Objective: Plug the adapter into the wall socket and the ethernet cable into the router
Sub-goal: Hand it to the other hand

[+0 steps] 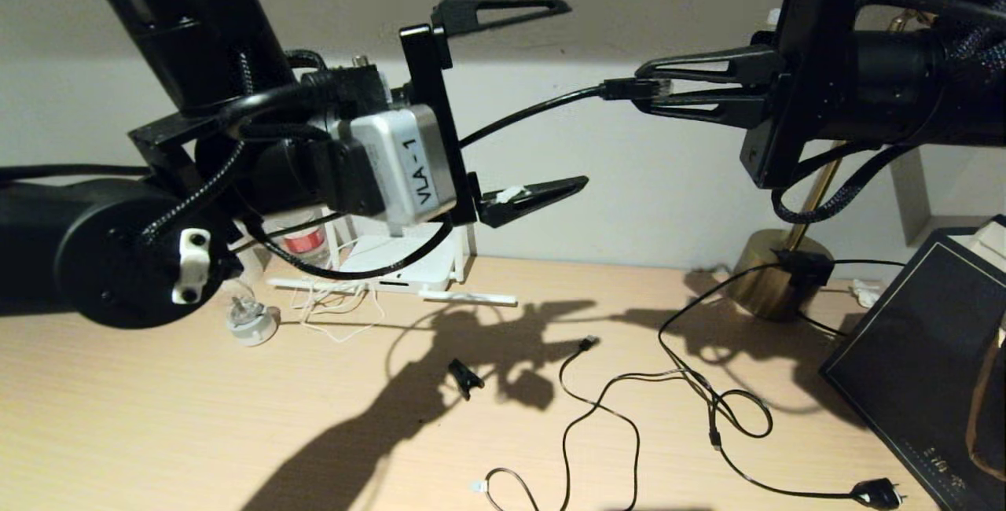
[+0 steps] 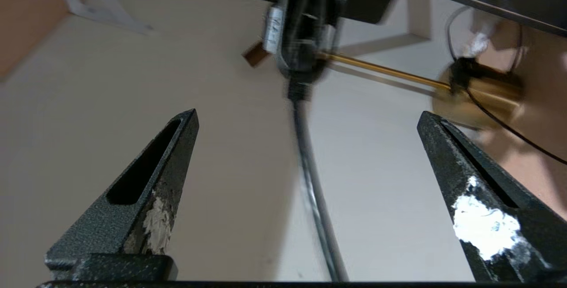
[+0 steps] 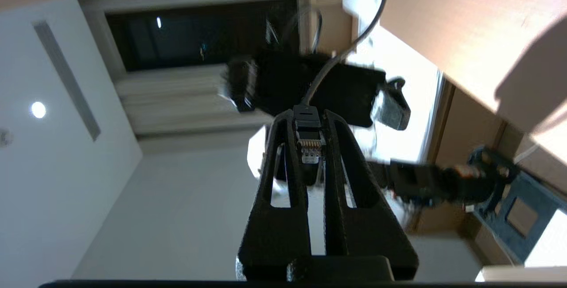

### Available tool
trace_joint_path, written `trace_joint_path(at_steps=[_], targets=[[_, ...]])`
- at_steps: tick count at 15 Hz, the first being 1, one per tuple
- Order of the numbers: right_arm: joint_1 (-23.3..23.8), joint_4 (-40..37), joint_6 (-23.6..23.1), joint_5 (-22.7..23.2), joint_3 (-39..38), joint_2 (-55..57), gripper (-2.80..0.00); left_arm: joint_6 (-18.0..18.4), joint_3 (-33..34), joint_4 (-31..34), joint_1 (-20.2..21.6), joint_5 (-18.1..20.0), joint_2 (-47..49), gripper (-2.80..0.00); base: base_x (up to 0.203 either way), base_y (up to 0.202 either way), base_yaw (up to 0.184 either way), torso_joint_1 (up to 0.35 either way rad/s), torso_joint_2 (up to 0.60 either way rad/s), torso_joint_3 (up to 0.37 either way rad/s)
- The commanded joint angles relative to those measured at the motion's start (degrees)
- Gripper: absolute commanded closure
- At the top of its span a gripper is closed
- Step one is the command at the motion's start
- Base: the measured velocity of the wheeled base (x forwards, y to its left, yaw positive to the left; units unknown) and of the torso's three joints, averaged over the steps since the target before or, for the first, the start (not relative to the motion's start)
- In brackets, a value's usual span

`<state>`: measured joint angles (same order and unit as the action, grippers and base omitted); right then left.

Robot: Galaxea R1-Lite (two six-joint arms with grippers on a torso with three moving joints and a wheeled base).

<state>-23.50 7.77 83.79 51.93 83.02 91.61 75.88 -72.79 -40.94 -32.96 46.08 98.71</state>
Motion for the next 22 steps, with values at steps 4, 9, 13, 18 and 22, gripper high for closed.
trace_joint_path(at_steps=[4,9,13,18,22], targets=[[-0.8,0.1,0.5,0.2,0.0,1.0,0.00,0.3,-1.0,-0.2,-2.3,0.1,0.3,-2.80,0.000,0.000,0.000,0.000,0.00,0.000],[-0.8,0.1,0.5,0.3,-0.1,1.4,0.00,0.2,-0.4,-0.2,-2.5,0.0,0.3,-2.80,0.000,0.000,0.000,0.000,0.00,0.000],[-0.8,0.1,0.5,0.4,-0.2,1.3,0.00,0.1,-0.4,-0.2,-2.5,0.0,0.9,0.00,0.000,0.000,0.000,0.000,0.00,0.000],[-1.1,0.1,0.5,0.4,-0.4,1.3,0.00,0.0,-0.6,-0.2,-2.5,0.0,1.5,0.00,0.000,0.000,0.000,0.000,0.00,0.000],[-1.9,0.1,0.5,0.4,-0.3,1.3,0.00,-0.1,-1.0,-0.3,-2.5,0.0,1.8,0.00,0.000,0.000,0.000,0.000,0.00,0.000]])
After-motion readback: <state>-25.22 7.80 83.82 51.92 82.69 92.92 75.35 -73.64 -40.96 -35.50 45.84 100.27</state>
